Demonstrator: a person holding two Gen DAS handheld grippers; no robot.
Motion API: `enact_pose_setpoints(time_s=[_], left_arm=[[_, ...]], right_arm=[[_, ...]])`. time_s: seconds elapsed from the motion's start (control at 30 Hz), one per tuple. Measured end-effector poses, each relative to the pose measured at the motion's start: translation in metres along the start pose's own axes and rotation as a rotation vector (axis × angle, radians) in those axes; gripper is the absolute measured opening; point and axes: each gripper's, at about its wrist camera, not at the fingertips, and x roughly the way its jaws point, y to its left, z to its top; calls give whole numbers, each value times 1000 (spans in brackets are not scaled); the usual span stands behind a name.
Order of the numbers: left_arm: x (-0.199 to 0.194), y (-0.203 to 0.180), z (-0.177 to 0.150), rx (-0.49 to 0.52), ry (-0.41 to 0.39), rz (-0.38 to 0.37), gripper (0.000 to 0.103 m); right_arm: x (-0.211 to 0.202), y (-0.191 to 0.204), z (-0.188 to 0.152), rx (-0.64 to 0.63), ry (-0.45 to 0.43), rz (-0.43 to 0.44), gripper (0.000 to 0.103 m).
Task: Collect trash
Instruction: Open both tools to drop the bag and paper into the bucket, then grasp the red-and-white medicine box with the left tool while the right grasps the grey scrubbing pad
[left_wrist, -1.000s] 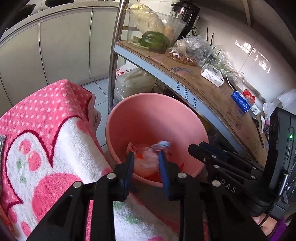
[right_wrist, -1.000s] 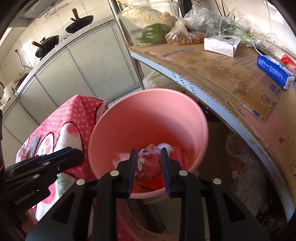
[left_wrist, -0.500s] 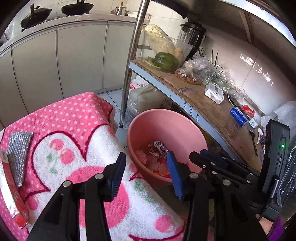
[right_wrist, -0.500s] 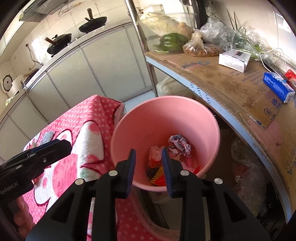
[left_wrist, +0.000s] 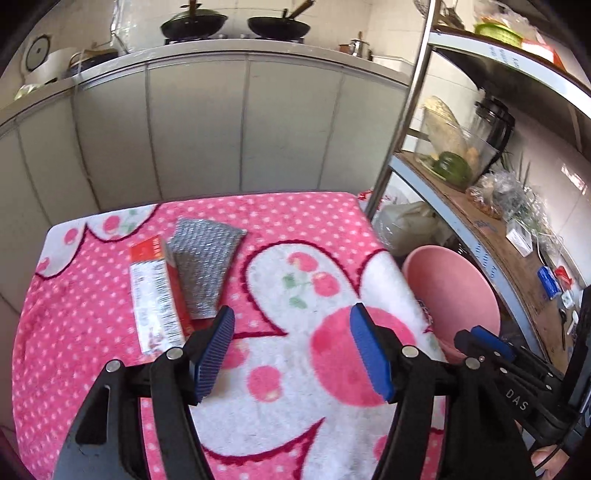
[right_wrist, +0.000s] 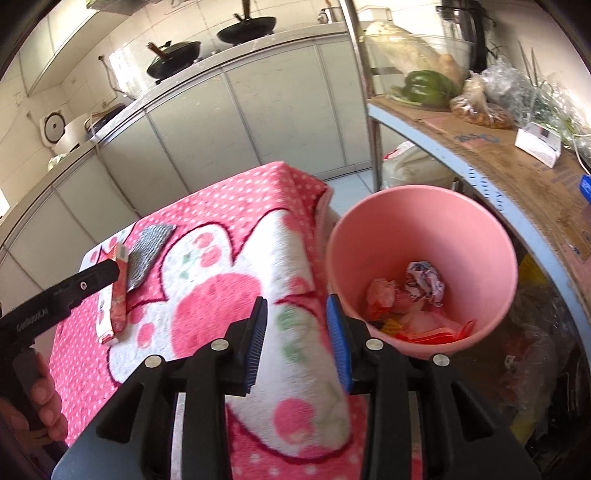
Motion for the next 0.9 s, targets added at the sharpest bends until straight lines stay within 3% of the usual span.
enact_pose_setpoints(time_s=[0.33, 0.47, 0.77, 0.9], left_arm=[[-3, 82, -11, -184, 17, 94, 67], [10, 99, -12, -243, 59, 82, 67], [48, 103, -19, -214, 134, 164, 67], [52, 104, -20, -200, 117, 166, 67]], right_arm=[[8, 36, -14, -64, 52, 53, 39], [12, 40, -15, -74, 67, 61, 39], [23, 45, -13, -93, 90, 68, 39], [29, 57, -9, -120, 102, 77, 39]])
